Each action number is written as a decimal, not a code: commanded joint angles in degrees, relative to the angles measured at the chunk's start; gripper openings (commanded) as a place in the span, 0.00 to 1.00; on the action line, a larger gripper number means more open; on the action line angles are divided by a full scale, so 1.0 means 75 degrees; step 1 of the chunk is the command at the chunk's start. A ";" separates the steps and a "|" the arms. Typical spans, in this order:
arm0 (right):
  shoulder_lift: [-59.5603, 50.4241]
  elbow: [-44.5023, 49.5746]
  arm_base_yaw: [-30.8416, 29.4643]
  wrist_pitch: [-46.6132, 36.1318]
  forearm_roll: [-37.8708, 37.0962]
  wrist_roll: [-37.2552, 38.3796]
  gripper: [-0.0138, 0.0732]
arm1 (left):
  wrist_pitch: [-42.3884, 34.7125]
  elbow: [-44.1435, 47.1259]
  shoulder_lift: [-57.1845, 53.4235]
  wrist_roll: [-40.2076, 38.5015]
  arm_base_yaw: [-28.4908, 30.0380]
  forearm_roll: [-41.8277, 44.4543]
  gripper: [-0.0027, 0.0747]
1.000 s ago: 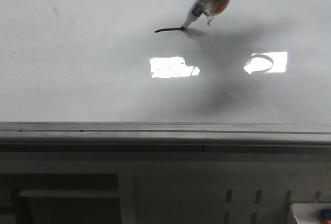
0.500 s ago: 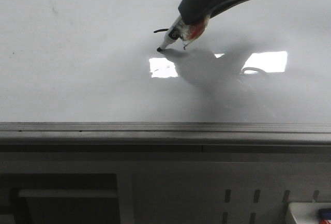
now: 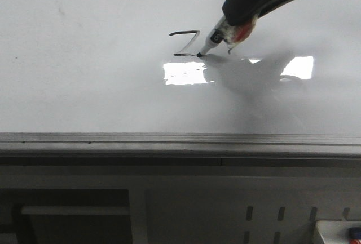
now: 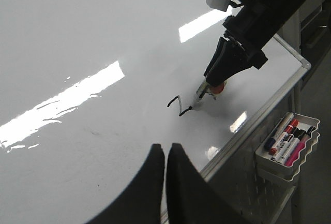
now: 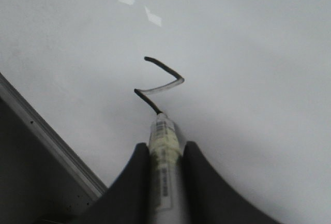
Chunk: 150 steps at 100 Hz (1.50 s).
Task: Write number 3 on whiteboard
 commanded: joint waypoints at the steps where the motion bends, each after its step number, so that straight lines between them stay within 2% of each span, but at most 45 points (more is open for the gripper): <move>1: -0.0114 -0.0076 -0.0175 0.0206 -0.0573 0.0102 0.11 | -0.0631 -0.0156 0.0121 -0.0073 -0.0029 -0.0053 0.01; 36: 0.0411 0.0487 0.0626 -0.0629 -0.0481 0.0959 0.11 | -0.0631 -0.0156 0.0121 -0.0073 -0.0029 -0.0053 0.01; 65: 0.0936 0.0439 0.0680 -0.0669 -0.0475 0.0990 0.11 | -0.0631 -0.0156 0.0121 -0.0073 -0.0029 -0.0053 0.01; 77: 0.0547 0.0103 0.0698 -0.0317 -0.0475 0.0990 0.11 | -0.0631 -0.0156 0.0121 -0.0073 -0.0029 -0.0053 0.01; 95: -0.0953 -0.1053 0.1141 0.0045 -0.0475 0.0990 0.11 | -0.0663 -0.0156 0.0121 -0.0073 -0.0029 -0.0113 0.01; 108: -0.1731 -0.1891 0.1449 0.0119 -0.0519 0.0921 0.11 | -0.1189 -0.0156 0.0464 -0.0073 -0.0029 -0.0162 0.01; 113: -0.1851 -0.2124 0.1503 0.0261 -0.0526 0.0909 0.11 | -0.1395 -0.0177 0.0742 -0.0073 -0.0029 -0.0221 0.04; 120: -0.1853 -0.2352 0.1531 0.0645 -0.0538 0.0835 0.11 | -0.1598 -0.0293 0.1285 -0.0058 -0.0029 -0.0322 0.13; 132: -0.1712 -0.2376 0.1617 0.1548 -0.0538 0.0307 0.11 | -0.1623 -0.0662 0.2468 0.0084 -0.0029 -0.0825 0.38; 137: -0.1599 -0.2376 0.1740 0.1972 -0.0538 0.0031 0.11 | -0.1516 -0.0856 0.2940 0.0308 -0.0029 -0.1092 0.46; 142: -0.1462 -0.2376 0.1949 0.2320 -0.0523 -0.0217 0.11 | -0.1306 -0.1082 0.3443 0.0735 -0.0029 -0.1463 0.49; 150: -0.1277 -0.2376 0.2459 0.2707 -0.0509 -0.0663 0.11 | -0.0923 -0.1465 0.4060 0.1733 -0.0029 -0.2098 0.50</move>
